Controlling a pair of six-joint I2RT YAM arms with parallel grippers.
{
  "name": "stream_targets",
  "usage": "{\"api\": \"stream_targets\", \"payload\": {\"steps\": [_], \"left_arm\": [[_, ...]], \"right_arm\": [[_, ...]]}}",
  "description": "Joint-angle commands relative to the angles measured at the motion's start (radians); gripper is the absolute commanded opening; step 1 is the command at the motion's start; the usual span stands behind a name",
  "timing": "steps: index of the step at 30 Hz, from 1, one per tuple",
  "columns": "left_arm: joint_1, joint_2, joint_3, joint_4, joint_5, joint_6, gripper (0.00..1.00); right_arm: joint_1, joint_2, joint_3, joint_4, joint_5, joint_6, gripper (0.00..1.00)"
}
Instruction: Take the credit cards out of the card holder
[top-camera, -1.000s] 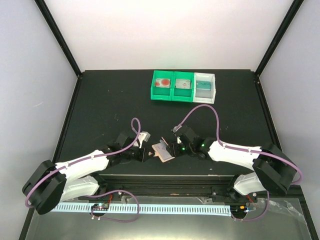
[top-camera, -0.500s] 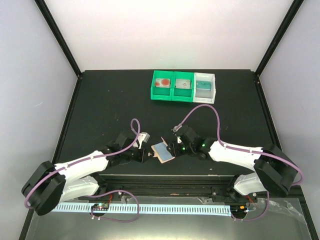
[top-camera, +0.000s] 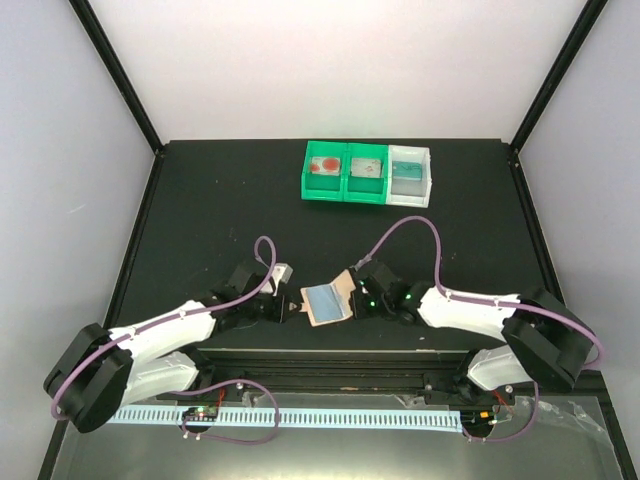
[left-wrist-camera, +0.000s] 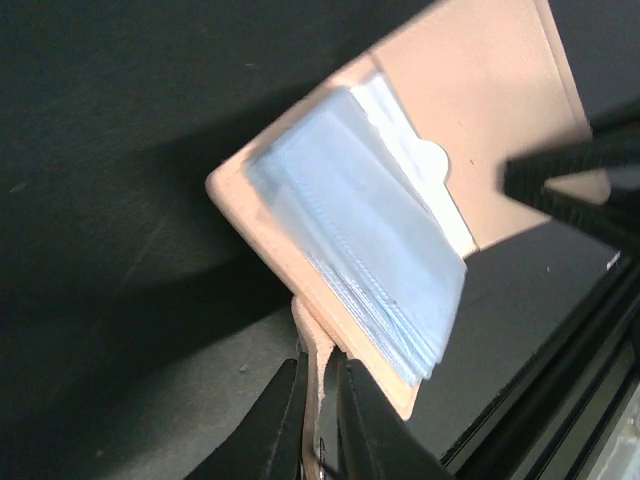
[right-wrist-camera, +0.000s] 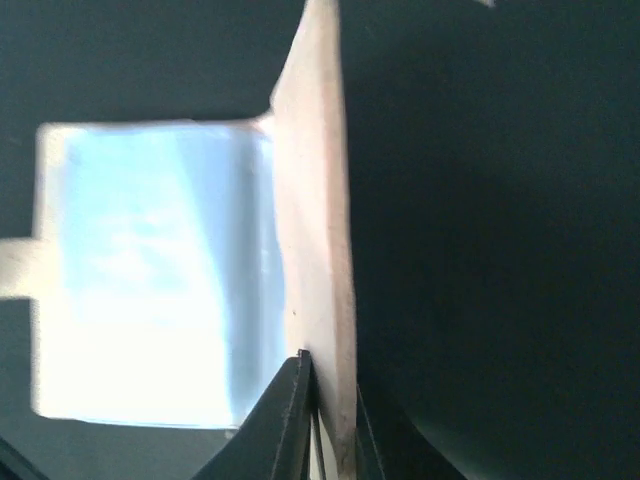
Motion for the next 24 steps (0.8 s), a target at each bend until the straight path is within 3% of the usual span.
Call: {"api": "stream_targets", "payload": {"steps": [1,6,9,18,24], "left_arm": [[0.033,-0.032,-0.013,-0.032,-0.026,-0.015,0.17],[0.046,-0.018,-0.042,0.084,0.043,-0.067,0.38],[0.047,0.034,-0.044,0.132,0.066,-0.078,0.44],[0.047,0.162,-0.06,0.243,0.061,-0.102,0.5],[0.047,0.275,-0.066,0.344,0.089,-0.158,0.45]], "right_arm": [[0.003,-0.02,-0.094,0.051,0.019,0.09,0.12],[0.003,-0.034,-0.184,0.148,-0.005,0.166,0.12],[0.003,-0.036,-0.224,0.213,-0.02,0.204,0.11],[0.003,-0.097,-0.298,0.289,-0.005,0.263,0.06],[0.003,-0.111,-0.314,0.307,-0.003,0.272,0.06]]}}
